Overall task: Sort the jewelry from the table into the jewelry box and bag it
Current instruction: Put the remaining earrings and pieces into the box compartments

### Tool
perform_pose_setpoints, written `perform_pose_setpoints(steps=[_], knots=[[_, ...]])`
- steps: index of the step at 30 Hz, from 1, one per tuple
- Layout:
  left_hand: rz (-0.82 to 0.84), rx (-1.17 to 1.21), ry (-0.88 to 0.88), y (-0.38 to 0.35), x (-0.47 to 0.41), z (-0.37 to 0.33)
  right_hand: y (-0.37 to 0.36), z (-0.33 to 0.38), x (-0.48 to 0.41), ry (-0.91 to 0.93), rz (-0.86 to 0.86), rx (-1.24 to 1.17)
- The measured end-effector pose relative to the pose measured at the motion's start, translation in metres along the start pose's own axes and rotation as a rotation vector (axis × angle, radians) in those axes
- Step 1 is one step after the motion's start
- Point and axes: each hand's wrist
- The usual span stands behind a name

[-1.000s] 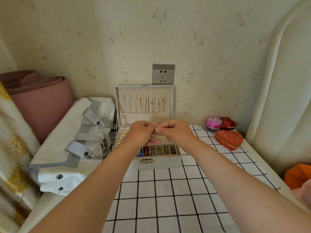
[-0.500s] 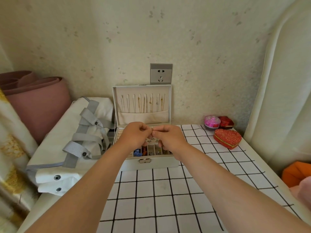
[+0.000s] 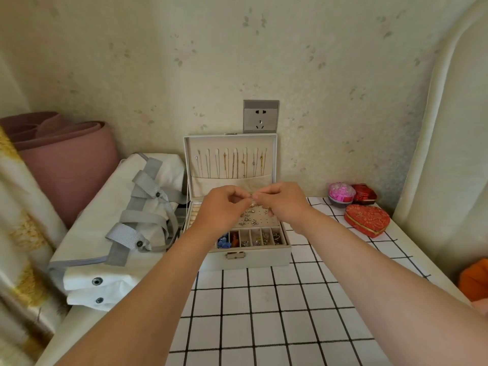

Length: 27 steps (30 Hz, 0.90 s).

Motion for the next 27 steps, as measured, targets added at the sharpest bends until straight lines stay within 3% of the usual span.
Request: perform_pose_setpoints(steps=[3,7,14,27], knots=[[0.060,-0.272,-0.072,-0.001,-0.002,0.010,0.006,-0.012,-0.014,0.154,-0.070,0.352],[0.141,-0.527,-0.166,-0.003,-0.003,0.024,0.008,-0.025,-0.018,0.186,-0.048,0.651],[0.300,-0.731,-0.207,-0.015,-0.002,0.034,-0.002,-0.031,-0.021,0.314,-0.013,0.871],[0.301,-0.770,-0.218,-0.019,-0.002,0.036,-0.002,-0.034,-0.022,0.429,-0.045,1.014]])
Point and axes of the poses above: each hand's wrist, its own x-axis away from the middle knuckle, its own y-axis out of the back of the hand, z = x × y, and after that the axes turned 6 degrees about x, right-handed
